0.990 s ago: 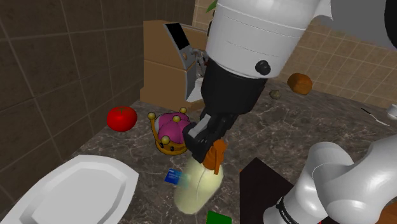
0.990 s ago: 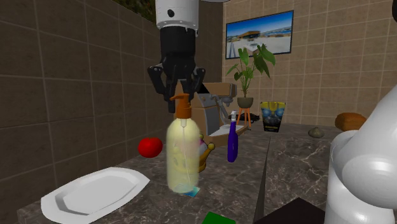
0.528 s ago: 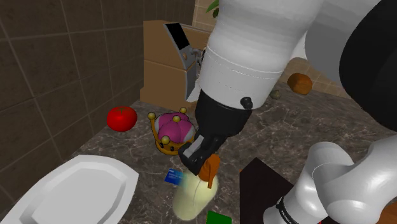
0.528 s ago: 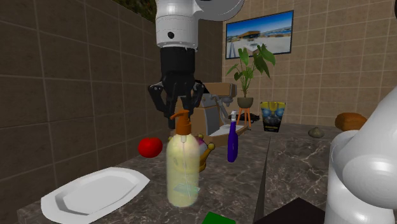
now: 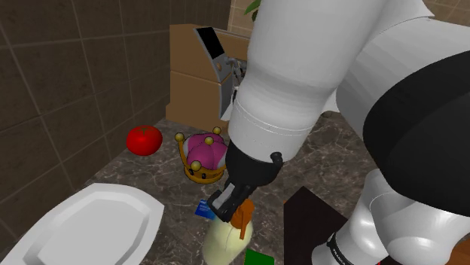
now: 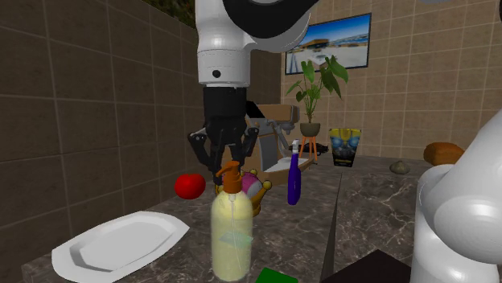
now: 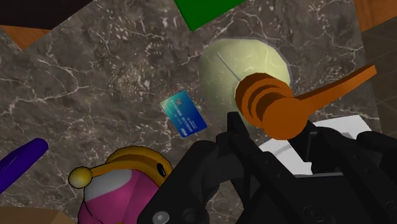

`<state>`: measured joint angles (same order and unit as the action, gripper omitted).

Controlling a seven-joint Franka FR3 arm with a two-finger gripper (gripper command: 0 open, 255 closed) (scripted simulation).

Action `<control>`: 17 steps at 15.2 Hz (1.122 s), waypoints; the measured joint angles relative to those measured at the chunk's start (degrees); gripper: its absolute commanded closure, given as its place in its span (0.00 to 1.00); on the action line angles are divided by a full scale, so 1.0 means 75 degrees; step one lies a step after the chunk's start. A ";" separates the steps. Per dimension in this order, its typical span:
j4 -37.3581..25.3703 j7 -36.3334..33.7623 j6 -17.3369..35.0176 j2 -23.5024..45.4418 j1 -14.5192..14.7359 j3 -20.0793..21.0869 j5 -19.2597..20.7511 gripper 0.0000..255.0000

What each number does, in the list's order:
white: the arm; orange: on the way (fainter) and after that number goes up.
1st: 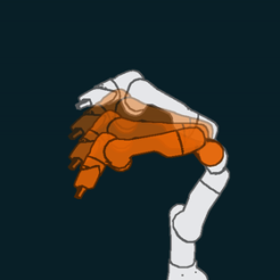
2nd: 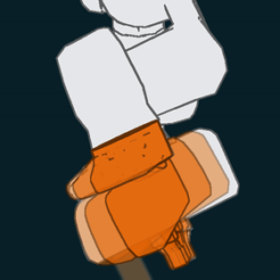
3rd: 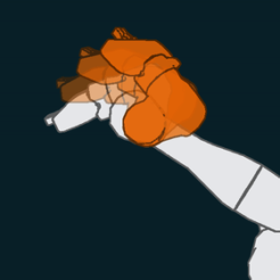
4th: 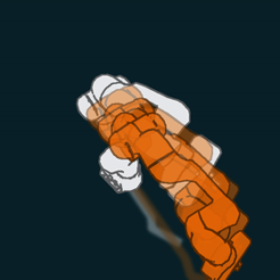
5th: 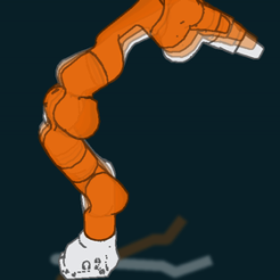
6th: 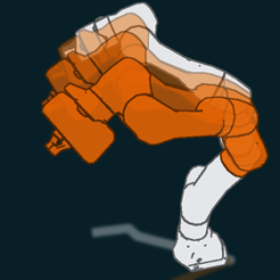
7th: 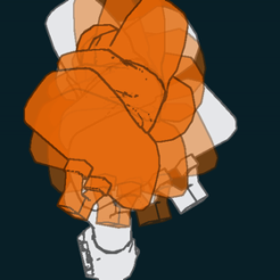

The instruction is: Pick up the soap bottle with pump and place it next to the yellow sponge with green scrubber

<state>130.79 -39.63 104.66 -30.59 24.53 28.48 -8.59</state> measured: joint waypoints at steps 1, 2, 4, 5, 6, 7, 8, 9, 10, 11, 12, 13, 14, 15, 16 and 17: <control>0.0030 -0.0001 0.0028 -0.0004 0.0003 0.0005 -0.0004 1.00; 0.0050 0.0001 0.0040 -0.0013 0.0007 0.0004 -0.0008 1.00; 0.0063 0.0001 0.0050 -0.0018 0.0008 0.0004 -0.0010 1.00; 0.0065 0.0002 0.0052 -0.0019 0.0009 0.0004 -0.0011 1.00; 0.0067 0.0002 0.0053 -0.0019 0.0009 0.0004 -0.0011 1.00; 0.0067 0.0002 0.0053 -0.0020 0.0009 0.0004 -0.0011 0.00; 0.0066 0.0002 0.0054 -0.0020 0.0009 0.0004 -0.0011 0.00; 0.0066 0.0002 0.0054 -0.0020 0.0009 0.0004 -0.0011 0.00; 0.0066 0.0002 0.0054 -0.0021 0.0009 0.0003 -0.0011 0.00; 0.0066 0.0002 0.0054 -0.0021 0.0009 0.0003 -0.0011 0.00; 0.0065 0.0002 0.0054 -0.0021 0.0009 0.0003 -0.0011 0.00; 0.0065 0.0002 0.0054 -0.0021 0.0009 0.0003 -0.0011 0.00; -0.0040 0.0005 -0.0064 -0.0037 0.0008 -0.0017 -0.0005 0.00; -0.0229 -0.0021 -0.0234 -0.0022 0.0002 -0.0018 0.0007 0.00; -0.0519 -0.0041 -0.0496 -0.0001 -0.0010 -0.0034 0.0031 0.00; -0.0701 -0.0010 -0.0681 0.0000 -0.0028 -0.0082 0.0058 0.00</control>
<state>125.54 -39.70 99.56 -30.59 24.32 27.86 -8.16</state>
